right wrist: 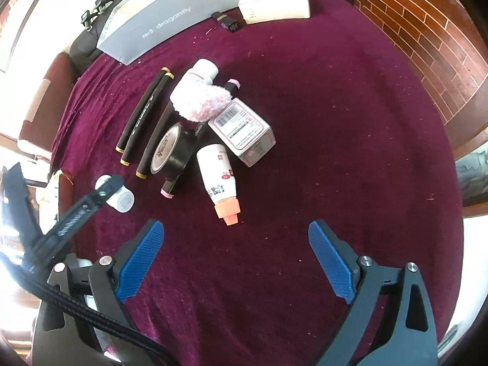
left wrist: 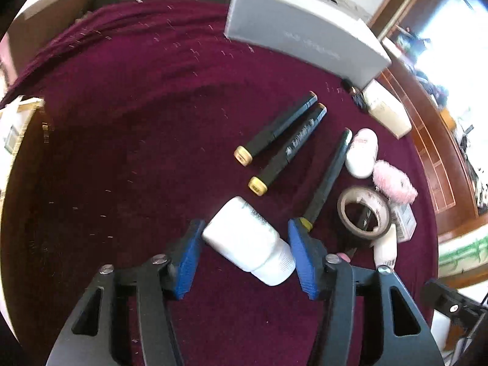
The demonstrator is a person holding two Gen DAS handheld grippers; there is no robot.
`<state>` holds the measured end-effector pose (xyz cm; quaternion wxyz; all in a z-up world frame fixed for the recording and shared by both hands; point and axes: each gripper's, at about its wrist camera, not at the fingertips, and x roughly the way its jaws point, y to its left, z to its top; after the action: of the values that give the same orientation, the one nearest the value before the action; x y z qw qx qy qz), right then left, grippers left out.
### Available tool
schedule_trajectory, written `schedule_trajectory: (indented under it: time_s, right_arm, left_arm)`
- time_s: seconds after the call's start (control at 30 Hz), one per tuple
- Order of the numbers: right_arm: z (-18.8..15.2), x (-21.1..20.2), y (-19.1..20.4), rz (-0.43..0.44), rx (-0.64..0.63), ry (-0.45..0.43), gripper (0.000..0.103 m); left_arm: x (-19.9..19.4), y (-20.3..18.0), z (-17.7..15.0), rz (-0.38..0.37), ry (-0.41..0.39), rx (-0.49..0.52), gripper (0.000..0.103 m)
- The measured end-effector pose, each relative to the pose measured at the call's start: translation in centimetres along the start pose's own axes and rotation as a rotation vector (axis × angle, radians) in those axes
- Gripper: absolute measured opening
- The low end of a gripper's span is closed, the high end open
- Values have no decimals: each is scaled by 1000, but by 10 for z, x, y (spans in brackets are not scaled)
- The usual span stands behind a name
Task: Organize objects
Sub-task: 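Lift the pill bottle toward the tray while the right tool grasps the tape roll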
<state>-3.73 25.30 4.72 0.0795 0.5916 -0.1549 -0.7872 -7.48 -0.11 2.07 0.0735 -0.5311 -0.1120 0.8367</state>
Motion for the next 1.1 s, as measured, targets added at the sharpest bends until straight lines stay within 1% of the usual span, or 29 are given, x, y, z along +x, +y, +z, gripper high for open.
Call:
schedule_trajectory:
  time_s: [0.03, 0.1, 0.17, 0.23, 0.37, 0.43, 0.53, 0.6, 0.63, 0.67, 0.73, 0.77, 0.8, 0.83, 0.87, 0.93, 0.97, 1.0, 1.03, 1.1]
  right_arm:
    - [1, -2, 1, 0, -2, -4, 97]
    - [2, -3, 2, 11, -4, -7, 97]
    - [5, -2, 7, 26, -3, -3, 97]
    - [9, 3, 14, 46, -3, 7, 97]
    - [20, 10, 37, 108, -31, 29, 97]
    - [27, 13, 48, 121, -42, 30, 97]
    - [39, 22, 64, 93, -73, 26, 96]
    - [44, 29, 75, 83, -117, 40, 85]
    - [46, 32, 81, 75, -150, 49, 82]
    - [46, 35, 93, 49, -218, 56, 77]
    - [42, 42, 111, -46, -358, 57, 76]
    - [38, 50, 122, -120, -450, 59, 71]
    - [34, 55, 127, -160, -502, 61, 63]
    - [29, 64, 136, -218, -581, 65, 59]
    - [25, 68, 140, -250, -627, 59, 55]
    - [20, 74, 149, -305, -716, 31, 51]
    - [19, 78, 152, -333, -743, 28, 43]
    - [20, 83, 154, -341, -752, 41, 32]
    - [23, 90, 154, -336, -742, 73, 28]
    - [26, 95, 153, -343, -739, 79, 27]
  left_arm:
    - [-1, 1, 1, -19, 8, 22, 41]
    - [-3, 2, 0, -40, 33, 46, 41]
    - [-10, 4, -4, -49, 34, 76, 41]
    - [-21, 10, -9, -68, 31, 83, 41]
    - [-54, 35, -21, -121, 16, 19, 41]
    - [-73, 47, -29, -137, -4, -5, 41]
    - [-91, 60, -40, -151, -16, -35, 41]
    - [-101, 70, -48, -159, -22, -56, 41]
    - [-105, 74, -51, -165, -23, -66, 41]
    - [-109, 80, -55, -166, -27, -74, 41]
    - [-117, 85, -59, -152, -40, -75, 41]
    - [-119, 88, -61, -146, -47, -72, 41]
    - [-122, 90, -62, -139, -56, -69, 41]
    - [-125, 92, -64, -134, -64, -66, 41]
    - [-126, 93, -65, -133, -67, -66, 41]
    - [-127, 96, -68, -135, -69, -68, 41]
    - [-128, 98, -69, -136, -68, -72, 41]
    - [-128, 99, -70, -137, -67, -75, 41]
    - [-128, 101, -71, -137, -64, -76, 41]
    - [-129, 104, -72, -140, -60, -80, 41]
